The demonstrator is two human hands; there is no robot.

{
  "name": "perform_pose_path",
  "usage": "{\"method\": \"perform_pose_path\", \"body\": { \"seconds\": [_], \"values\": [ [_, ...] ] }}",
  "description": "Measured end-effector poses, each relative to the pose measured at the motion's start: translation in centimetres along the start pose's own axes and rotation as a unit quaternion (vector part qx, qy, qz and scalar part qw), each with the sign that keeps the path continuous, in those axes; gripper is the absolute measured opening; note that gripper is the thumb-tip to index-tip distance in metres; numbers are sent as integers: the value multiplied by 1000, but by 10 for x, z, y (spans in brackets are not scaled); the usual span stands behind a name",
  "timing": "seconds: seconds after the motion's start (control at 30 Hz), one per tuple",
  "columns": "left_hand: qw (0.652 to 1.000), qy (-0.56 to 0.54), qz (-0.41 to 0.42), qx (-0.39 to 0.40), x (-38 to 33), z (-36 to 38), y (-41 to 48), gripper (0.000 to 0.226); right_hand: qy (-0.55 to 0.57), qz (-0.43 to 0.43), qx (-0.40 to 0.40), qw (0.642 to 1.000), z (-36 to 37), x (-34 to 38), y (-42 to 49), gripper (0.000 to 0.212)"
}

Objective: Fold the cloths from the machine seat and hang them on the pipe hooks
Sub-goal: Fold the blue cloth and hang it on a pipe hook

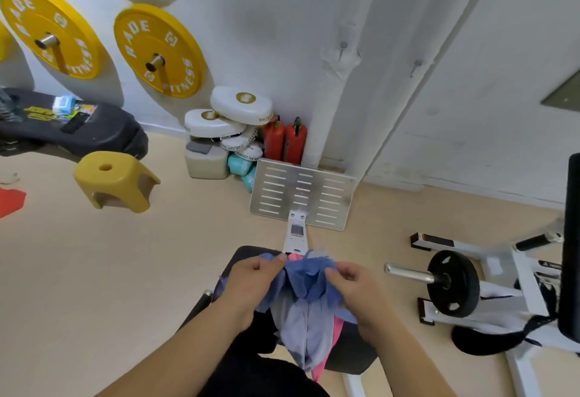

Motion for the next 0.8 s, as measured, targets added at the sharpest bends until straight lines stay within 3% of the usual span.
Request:
{"method": "perform_pose_path", "body": {
  "seconds": [0.07, 0.17, 0.27, 0.37, 0.57, 0.7, 0.8],
  "values": [
    [997, 8, 38, 72, -23, 14, -5, 32, 57, -4, 44, 997, 20, 20, 2, 19],
    [984, -10, 77, 163, -47, 28, -16, 7, 125, -16, 60, 990, 39, 45, 4, 39],
    [975, -17, 96, 199, -57, 28, -20, 18, 136, -29, 22, 990, 38, 59, 3, 39],
    [975, -46, 93, 196, -63, 23, -22, 23, 153, -34, -31, 987, 27, 61, 7, 20],
    [974, -168, 69, 133, -76, 27, -20, 11, 173, -71, -55, 981, 5, 87, 15, 13],
    [975, -92, 129, 153, -90, 45, -30, 21, 159, -93, -32, 982, 6, 91, 14, 18],
    [976, -42, 161, 140, -93, 53, -34, 29, 160, -96, -56, 981, -8, 91, 14, 18]
  ]
}}
Point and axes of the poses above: each hand's wrist, its own y-axis towards the middle knuckle, its own z-axis out of the palm, x = y × z, the point moved 6 cm from there along y, towards the middle knuckle, and after that the axes turned 5 degrees about -z, right-handed, at the moved point
